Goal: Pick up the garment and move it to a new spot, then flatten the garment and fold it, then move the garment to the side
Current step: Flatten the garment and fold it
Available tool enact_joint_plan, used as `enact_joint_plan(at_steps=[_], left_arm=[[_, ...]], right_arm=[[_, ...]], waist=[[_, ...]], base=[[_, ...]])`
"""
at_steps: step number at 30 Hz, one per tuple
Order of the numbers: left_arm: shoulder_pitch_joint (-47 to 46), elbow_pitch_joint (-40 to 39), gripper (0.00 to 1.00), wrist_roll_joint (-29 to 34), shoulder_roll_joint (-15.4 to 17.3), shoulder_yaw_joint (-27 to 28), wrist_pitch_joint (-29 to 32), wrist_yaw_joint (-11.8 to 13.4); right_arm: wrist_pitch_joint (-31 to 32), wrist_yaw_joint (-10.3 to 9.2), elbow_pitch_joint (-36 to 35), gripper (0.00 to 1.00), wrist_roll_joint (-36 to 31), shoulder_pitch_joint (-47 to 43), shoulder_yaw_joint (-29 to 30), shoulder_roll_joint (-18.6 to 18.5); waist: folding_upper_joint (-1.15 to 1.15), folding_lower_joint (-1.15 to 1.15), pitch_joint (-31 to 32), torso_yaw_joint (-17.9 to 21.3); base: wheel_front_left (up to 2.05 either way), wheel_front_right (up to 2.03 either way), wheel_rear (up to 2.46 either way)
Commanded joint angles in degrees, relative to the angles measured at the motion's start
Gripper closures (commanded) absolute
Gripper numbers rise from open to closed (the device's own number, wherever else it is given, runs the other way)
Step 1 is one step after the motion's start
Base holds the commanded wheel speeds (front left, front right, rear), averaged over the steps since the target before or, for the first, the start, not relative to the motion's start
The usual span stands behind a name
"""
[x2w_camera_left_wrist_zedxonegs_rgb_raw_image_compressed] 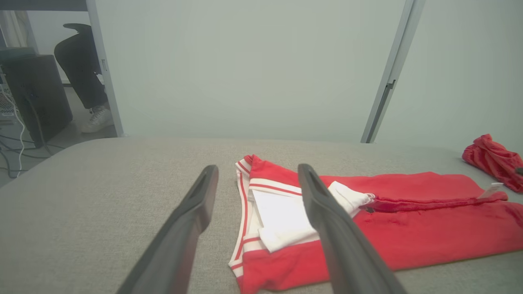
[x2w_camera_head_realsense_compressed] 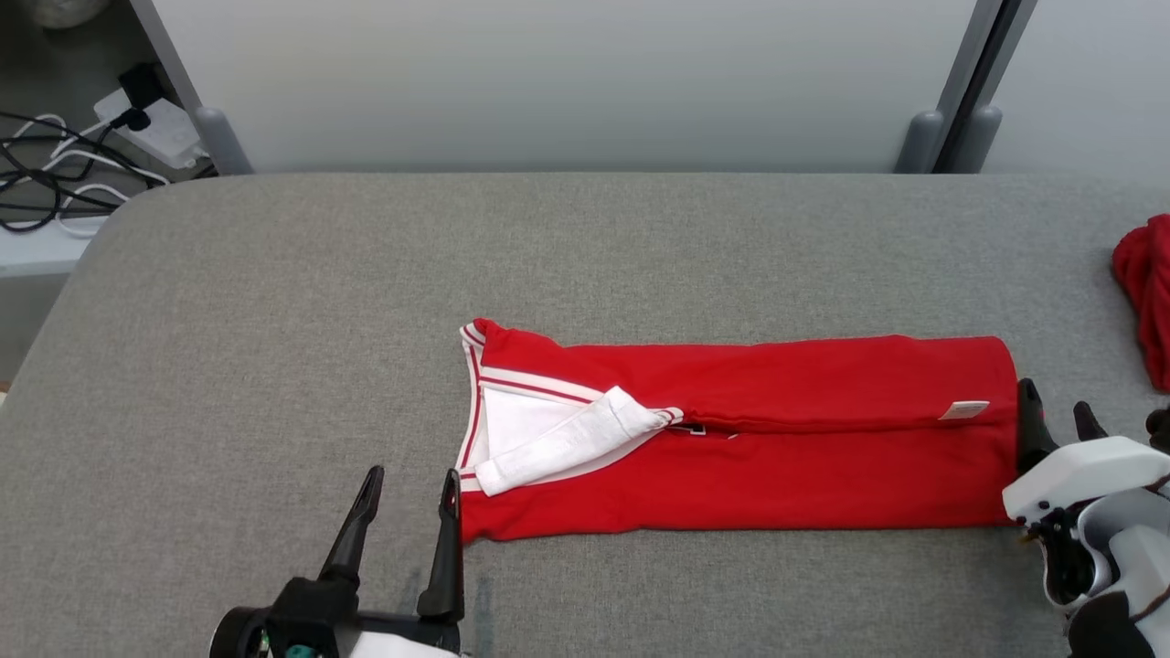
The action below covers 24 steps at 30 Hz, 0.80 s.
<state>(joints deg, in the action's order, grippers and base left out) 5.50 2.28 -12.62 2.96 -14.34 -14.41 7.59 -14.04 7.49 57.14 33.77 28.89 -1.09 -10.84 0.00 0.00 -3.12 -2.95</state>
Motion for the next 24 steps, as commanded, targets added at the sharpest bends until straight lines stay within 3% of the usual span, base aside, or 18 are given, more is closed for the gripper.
enact_joint_plan(at_steps=[1, 11, 18, 19, 20, 21, 22, 24], left_arm=[[-3.5, -1.8, 0.00, 0.7, -0.1, 1.4, -0.6, -0.3], [-7.4, -1.0, 0.00, 0.6, -0.1, 0.7, -0.6, -1.1], [-7.8, -0.9, 0.00, 0.8, -0.1, 0.9, -0.6, -1.1], [-7.9, -0.9, 0.00, 0.8, -0.1, 0.9, -0.6, -1.1], [-7.9, -0.9, 0.00, 0.7, -0.1, 0.8, -0.6, -1.2], [-8.0, -0.9, 0.00, 0.7, -0.1, 0.8, -0.6, -1.2], [-8.1, -0.9, 0.00, 0.6, -0.1, 0.8, -0.6, -1.2], [-8.1, -0.9, 0.00, 0.5, -0.1, 0.8, -0.6, -1.1]], right_arm=[[0.1, 0.00, 0.1, 0.00, 0.1, 2.3, -1.2, -0.6], [0.1, 0.00, 12.5, 0.00, 1.3, 9.5, 0.0, -2.1], [2.2, 0.00, 15.7, 0.00, 1.5, 9.5, 0.3, -0.8], [2.6, 0.00, 15.9, 0.11, 1.5, 9.4, 0.2, -0.7], [2.8, 0.00, 16.0, 0.50, 1.6, 9.3, 0.1, -0.5], [3.1, 0.00, 16.0, 0.63, 1.7, 9.3, 0.0, -0.1], [3.4, 0.00, 16.1, 1.00, 1.8, 9.3, -0.3, 0.2], [3.7, 0.00, 15.9, 1.00, 2.0, 9.3, -0.9, 0.5]], waist=[[0.00, 0.00, -1.7, -0.8], [0.00, 0.00, -6.2, -2.6], [0.00, 0.00, -6.1, -2.0], [0.00, 0.00, -6.1, -1.9], [0.00, 0.00, -6.0, -1.8], [0.00, 0.00, -5.9, -1.8], [0.00, 0.00, -5.9, -1.8], [0.00, 0.00, -5.8, -1.8]], base=[[0.00, 0.00, 0.00], [0.00, 0.00, 0.00], [0.00, 0.00, 0.00], [0.00, 0.00, 0.00], [0.00, 0.00, 0.00], [0.00, 0.00, 0.00], [0.00, 0.00, 0.00], [0.00, 0.00, 0.00]])
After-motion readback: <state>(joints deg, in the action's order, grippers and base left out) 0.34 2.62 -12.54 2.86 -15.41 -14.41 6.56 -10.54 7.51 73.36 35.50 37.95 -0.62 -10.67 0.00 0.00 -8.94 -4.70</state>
